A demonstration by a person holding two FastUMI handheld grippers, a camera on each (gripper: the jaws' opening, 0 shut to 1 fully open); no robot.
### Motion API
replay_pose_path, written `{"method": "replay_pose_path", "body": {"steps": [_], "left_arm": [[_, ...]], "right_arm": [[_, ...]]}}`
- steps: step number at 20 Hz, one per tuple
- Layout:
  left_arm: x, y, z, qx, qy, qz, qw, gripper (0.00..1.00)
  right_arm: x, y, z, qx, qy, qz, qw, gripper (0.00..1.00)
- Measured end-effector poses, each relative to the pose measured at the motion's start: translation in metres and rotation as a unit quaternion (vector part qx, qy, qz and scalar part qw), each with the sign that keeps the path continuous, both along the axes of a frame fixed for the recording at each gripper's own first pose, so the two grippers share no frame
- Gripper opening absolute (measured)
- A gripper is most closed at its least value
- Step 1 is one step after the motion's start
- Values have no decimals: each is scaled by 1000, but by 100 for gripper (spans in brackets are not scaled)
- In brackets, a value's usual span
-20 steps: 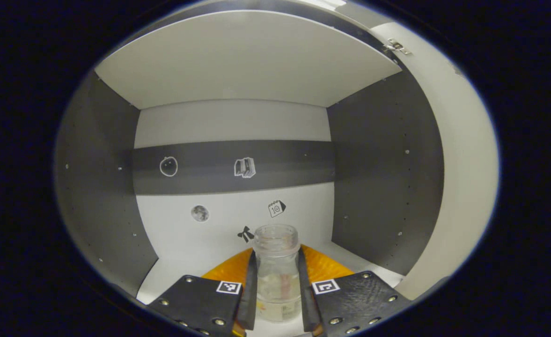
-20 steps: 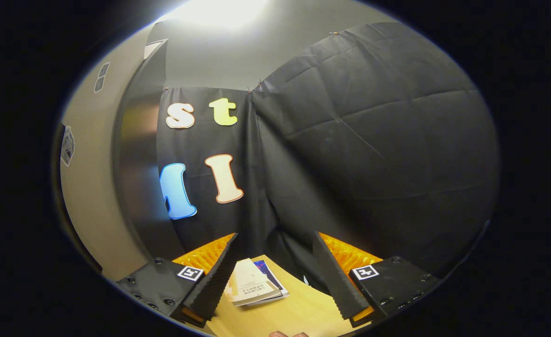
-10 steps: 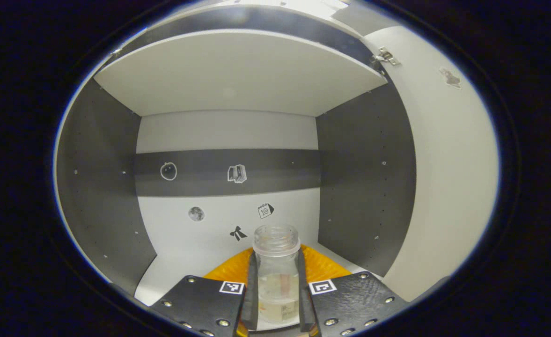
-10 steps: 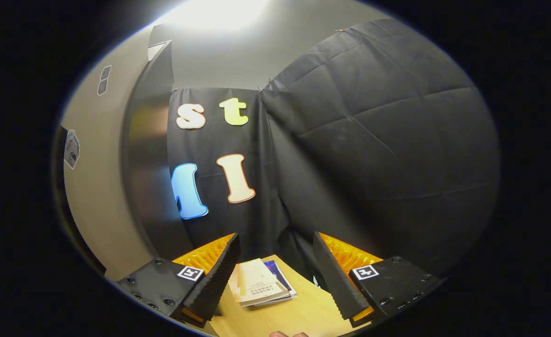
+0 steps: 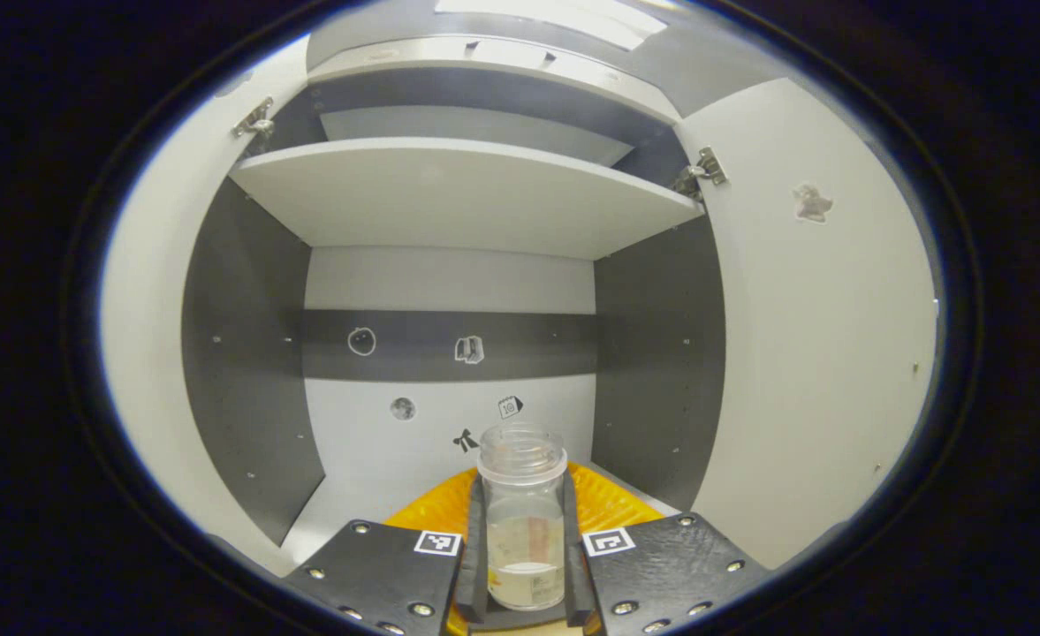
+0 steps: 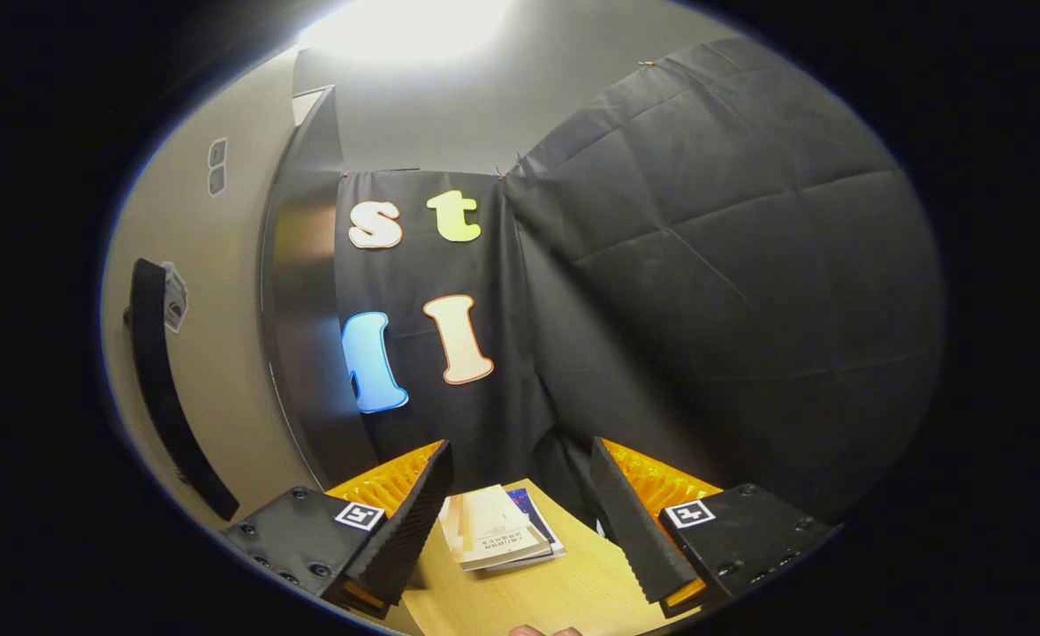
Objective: Grasp the bottle in the cabinet with the left hand and place it on the coaster, then close the right door with the right hand and the left door with the left hand.
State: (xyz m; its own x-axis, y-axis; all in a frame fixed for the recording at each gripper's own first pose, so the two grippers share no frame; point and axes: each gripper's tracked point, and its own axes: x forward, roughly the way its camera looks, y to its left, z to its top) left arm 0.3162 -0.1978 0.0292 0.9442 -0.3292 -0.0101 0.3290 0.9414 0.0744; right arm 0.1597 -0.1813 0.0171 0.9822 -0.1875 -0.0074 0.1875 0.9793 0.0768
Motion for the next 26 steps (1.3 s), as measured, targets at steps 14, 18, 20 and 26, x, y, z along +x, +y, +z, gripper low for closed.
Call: {"method": "replay_pose_path", "body": {"steps": [14, 18, 20, 26], "left_arm": [[-85, 60, -9, -29, 4, 14, 999, 33], [-102, 67, -27, -33, 13, 10, 999, 33], [-110, 69, -41, -44, 24, 10, 999, 33], [-138, 84, -90, -55, 16, 35, 998, 35]], "right_arm": [[-78, 24, 19, -12, -7, -4, 1000, 99], [-95, 30, 23, -19, -10, -7, 1000, 99], [-104, 33, 23, -23, -11, -6, 1000, 99], [-133, 34, 8, -39, 2, 5, 999, 99]]}}
